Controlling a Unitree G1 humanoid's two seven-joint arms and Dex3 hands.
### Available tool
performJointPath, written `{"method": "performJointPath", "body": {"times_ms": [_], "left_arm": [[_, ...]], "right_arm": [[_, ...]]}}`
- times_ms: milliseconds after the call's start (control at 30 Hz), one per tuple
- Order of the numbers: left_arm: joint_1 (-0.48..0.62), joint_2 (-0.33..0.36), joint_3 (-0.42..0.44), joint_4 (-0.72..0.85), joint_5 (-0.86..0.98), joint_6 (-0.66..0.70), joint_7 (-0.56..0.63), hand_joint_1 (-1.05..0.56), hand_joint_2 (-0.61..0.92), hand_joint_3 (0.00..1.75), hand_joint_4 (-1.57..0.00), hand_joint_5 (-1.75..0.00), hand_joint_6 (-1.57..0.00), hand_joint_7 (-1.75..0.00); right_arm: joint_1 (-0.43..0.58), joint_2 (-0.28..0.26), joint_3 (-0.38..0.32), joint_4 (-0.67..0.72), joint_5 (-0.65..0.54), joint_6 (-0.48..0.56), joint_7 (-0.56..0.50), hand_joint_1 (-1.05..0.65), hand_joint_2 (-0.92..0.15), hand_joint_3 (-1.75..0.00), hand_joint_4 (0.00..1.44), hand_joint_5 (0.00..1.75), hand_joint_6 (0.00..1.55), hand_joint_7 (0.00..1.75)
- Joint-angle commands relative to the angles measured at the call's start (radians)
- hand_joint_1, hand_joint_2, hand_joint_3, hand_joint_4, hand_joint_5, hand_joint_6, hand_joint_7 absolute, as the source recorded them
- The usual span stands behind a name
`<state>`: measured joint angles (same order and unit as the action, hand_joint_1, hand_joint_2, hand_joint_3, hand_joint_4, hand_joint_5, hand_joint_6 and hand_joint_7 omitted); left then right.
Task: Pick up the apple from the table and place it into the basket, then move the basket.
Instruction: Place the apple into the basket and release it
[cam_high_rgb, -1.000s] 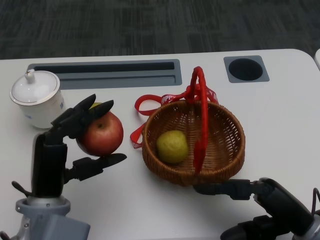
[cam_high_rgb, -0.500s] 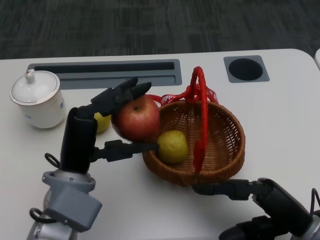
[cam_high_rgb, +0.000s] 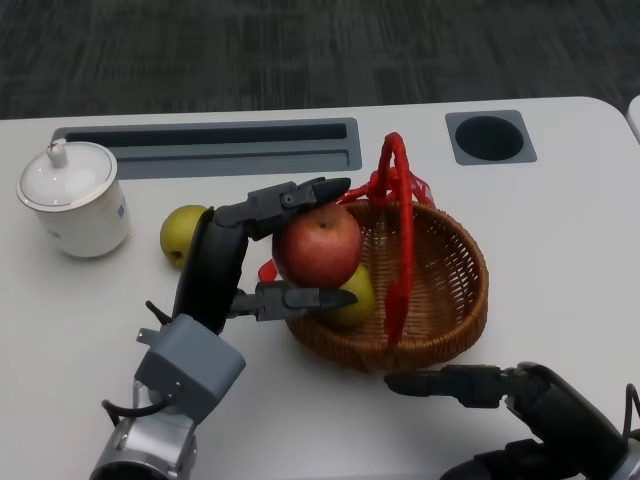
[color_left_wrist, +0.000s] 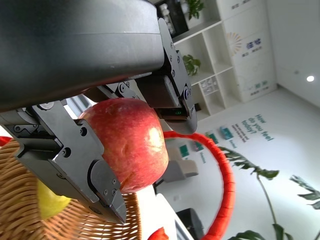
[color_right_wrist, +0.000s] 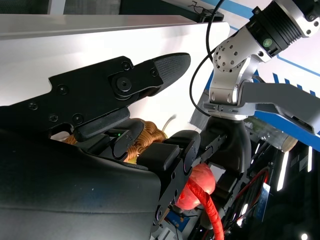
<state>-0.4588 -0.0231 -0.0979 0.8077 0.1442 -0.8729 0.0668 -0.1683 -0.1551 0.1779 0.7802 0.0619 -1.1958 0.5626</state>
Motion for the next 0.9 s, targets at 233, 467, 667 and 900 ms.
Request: {"method": "performJointPath", "body": {"times_ms": [233,467,667,900], "left_arm": [[-0.085,-0.005,0.025,0.165,-0.047,0.002,-0.087,-0.04,0.83,0.00,-1.09,0.00,-1.00,0.00],[-0.118,-0.019,0.064,0.233,-0.185,0.033,-0.353,-0.44,0.80,0.00,-0.56,0.00,-0.54,0.00],[-0.141,-0.017,0.067,0.251,-0.183,0.028,-0.431,-0.66,0.78,0.00,-0.41,0.00,-0.39,0.00],[-0.140,-0.021,0.084,0.227,-0.204,0.016,-0.466,-0.67,0.76,0.00,-0.42,-0.01,-0.41,-0.01]], "right_arm": [[0.013,-0.021,-0.007,-0.017,-0.007,0.014,-0.018,-0.52,-0.86,0.00,0.75,0.00,0.69,0.01],[0.016,-0.022,-0.006,-0.024,-0.023,0.021,-0.036,-0.54,-0.87,0.00,0.75,0.00,0.69,0.00],[0.015,-0.023,-0.006,-0.022,-0.026,0.019,-0.044,-0.54,-0.86,0.00,0.75,0.00,0.70,0.00],[0.009,-0.020,-0.004,-0.012,-0.016,0.013,-0.044,-0.53,-0.86,0.00,0.76,0.00,0.70,0.00]]}}
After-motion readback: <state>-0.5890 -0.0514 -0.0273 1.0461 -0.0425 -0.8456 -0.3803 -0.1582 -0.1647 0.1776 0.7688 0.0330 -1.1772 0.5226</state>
